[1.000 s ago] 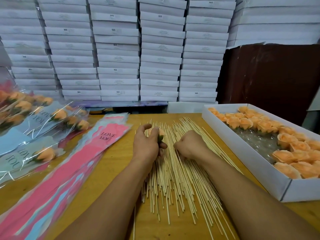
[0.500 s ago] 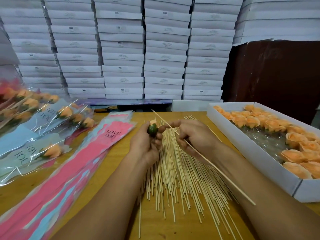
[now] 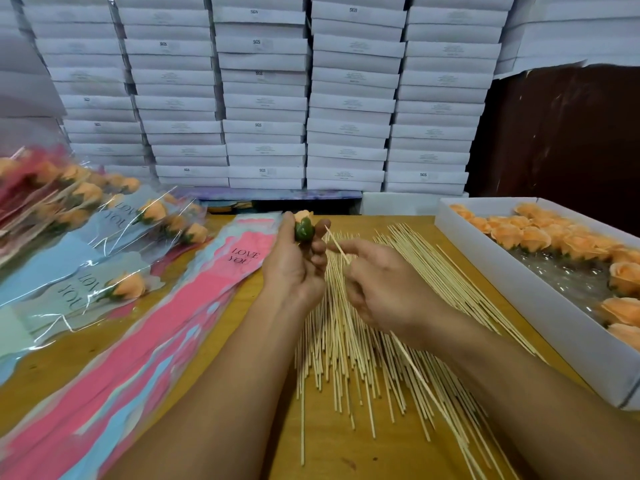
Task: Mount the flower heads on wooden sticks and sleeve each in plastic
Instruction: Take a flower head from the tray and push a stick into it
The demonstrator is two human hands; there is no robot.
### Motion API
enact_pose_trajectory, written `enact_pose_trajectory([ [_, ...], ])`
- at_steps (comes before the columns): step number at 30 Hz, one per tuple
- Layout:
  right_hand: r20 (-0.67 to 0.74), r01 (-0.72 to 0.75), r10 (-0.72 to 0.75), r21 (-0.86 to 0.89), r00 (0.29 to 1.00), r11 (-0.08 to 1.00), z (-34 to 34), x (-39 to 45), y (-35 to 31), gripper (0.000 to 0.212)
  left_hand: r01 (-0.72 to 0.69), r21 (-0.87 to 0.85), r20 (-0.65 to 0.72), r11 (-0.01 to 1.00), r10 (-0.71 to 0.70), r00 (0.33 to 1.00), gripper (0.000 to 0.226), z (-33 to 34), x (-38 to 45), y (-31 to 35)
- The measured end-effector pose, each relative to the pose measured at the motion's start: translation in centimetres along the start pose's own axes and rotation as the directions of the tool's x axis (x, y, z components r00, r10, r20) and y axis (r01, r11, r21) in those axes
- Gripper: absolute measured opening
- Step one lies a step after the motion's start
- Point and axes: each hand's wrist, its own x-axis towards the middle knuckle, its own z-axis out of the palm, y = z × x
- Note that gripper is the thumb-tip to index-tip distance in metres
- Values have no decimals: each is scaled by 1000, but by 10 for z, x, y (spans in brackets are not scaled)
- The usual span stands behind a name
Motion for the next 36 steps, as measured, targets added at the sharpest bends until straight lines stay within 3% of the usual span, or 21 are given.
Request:
enact_pose_trajectory([
  [6,69,123,-109,-232,992,965,4,-4,-3,58,-53,85,-55,995,58,997,55,0,1,-3],
  [36,102,95,-78,-175,992,980,-4,0,2,65,-93,141,-14,986,96,995,47,0,0,-8],
])
